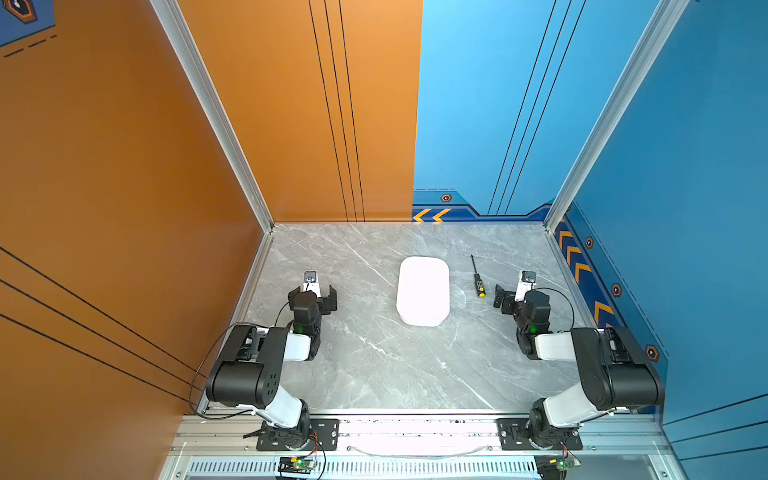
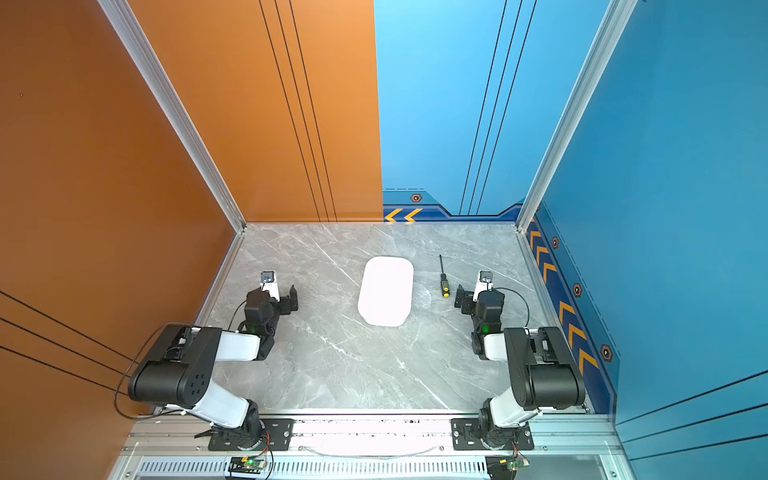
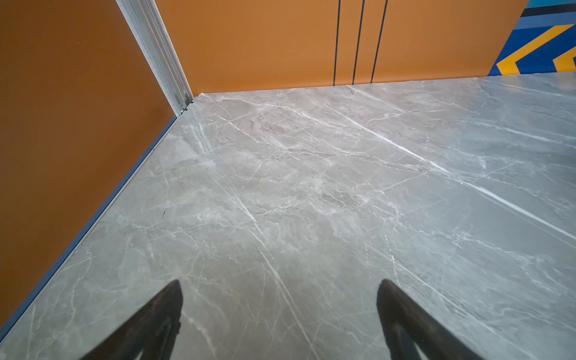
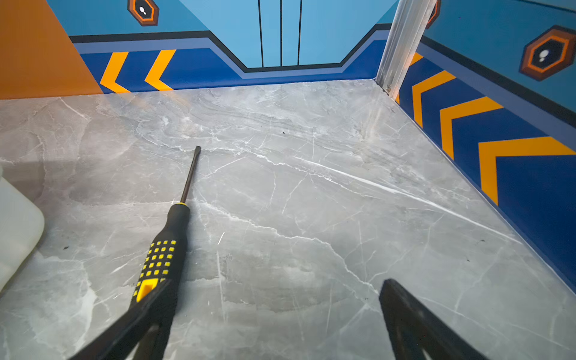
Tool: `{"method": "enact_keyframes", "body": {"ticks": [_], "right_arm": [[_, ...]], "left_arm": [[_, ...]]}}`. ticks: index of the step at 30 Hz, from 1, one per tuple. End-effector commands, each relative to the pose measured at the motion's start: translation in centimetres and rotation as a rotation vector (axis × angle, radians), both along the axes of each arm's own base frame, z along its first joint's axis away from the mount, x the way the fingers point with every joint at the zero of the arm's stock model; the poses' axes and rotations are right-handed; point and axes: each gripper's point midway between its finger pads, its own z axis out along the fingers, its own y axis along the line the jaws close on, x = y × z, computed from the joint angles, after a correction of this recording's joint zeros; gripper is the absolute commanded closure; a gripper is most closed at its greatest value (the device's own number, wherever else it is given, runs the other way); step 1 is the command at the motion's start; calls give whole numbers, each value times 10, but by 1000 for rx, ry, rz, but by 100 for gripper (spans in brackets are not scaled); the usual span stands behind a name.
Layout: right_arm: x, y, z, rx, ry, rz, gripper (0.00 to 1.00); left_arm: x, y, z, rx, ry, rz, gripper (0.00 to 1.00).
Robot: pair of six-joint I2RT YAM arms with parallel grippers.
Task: Put the screwdriver in the bin
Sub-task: 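Reach the right gripper down to the black-and-yellow screwdriver handle while the left arm lifts, then close the right gripper on the screwdriver handle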
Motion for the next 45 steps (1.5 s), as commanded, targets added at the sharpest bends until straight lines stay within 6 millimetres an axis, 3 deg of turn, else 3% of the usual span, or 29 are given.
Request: {"method": "enact_keyframes", "body": {"ticks": [1, 13, 18, 22, 25, 28, 30, 36, 40, 45], "right_arm": [[5, 2, 6, 18, -20, 10, 0], [6, 3, 7, 23, -23, 20, 0], [6, 1, 29, 14, 4, 8, 1], [12, 9, 50, 40, 150, 32, 2], [18, 23, 54, 95, 299, 88, 2], [24, 46, 43, 186, 475, 171, 3], [28, 62, 33, 213, 564, 213, 3], [37, 89, -9, 200, 754, 251, 4], [37, 87, -30, 188, 825, 229, 4], [33, 86, -41, 163, 864, 229, 6]], "left_arm": [[1, -4, 0, 6, -5, -26, 2], [5, -11, -3, -66, 15, -127, 2], [6, -20, 3, -79, 22, -195, 2], [9, -45, 19, -83, 108, -338, 2], [7, -76, 44, -82, 144, -466, 2], [3, -112, 76, -192, 92, -616, 2], [2, -130, 85, -236, 86, -680, 2], [2, -168, 72, -319, 156, -780, 2], [3, -185, 55, -331, 203, -797, 2], [0, -201, 44, -352, 242, -837, 2]]}}
